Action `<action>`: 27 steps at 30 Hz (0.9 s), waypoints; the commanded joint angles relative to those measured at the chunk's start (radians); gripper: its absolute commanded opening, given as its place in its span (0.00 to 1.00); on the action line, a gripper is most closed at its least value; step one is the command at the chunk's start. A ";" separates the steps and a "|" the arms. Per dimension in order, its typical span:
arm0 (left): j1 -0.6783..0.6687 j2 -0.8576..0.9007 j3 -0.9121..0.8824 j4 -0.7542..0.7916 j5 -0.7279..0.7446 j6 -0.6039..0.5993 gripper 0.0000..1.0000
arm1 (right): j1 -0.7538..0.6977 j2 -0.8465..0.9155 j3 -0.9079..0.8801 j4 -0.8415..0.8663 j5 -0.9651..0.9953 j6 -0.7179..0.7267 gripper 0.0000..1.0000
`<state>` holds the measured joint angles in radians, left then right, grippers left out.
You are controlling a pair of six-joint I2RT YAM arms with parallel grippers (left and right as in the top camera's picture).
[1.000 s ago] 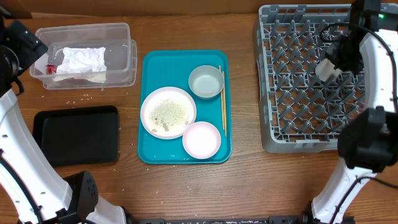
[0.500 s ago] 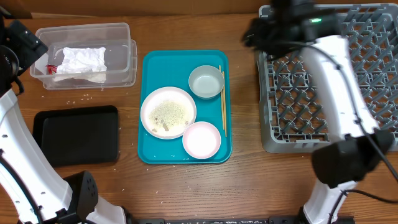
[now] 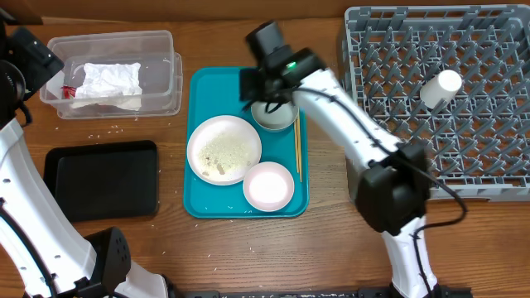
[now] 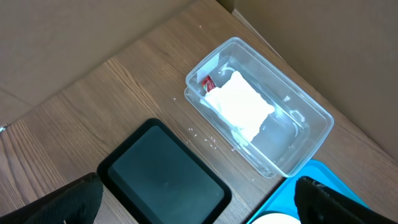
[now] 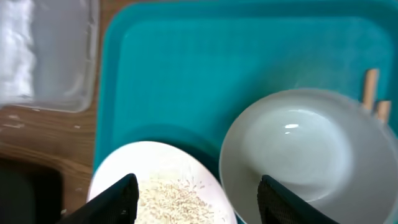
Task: Sort waste into correct bins and load items into the dishwasher
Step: 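Swing the right gripper left over the tray to the small white bowl, then grasp the small white bowl rim with the right gripper and lift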
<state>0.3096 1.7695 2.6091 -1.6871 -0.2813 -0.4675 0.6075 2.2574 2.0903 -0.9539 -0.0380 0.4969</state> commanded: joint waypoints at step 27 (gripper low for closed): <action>0.006 -0.002 0.004 0.000 -0.014 0.008 1.00 | 0.059 0.152 0.004 0.005 0.214 0.028 0.21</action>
<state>0.3096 1.7695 2.6091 -1.6871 -0.2817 -0.4675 0.6674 2.4050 2.0884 -0.9539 0.1810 0.5167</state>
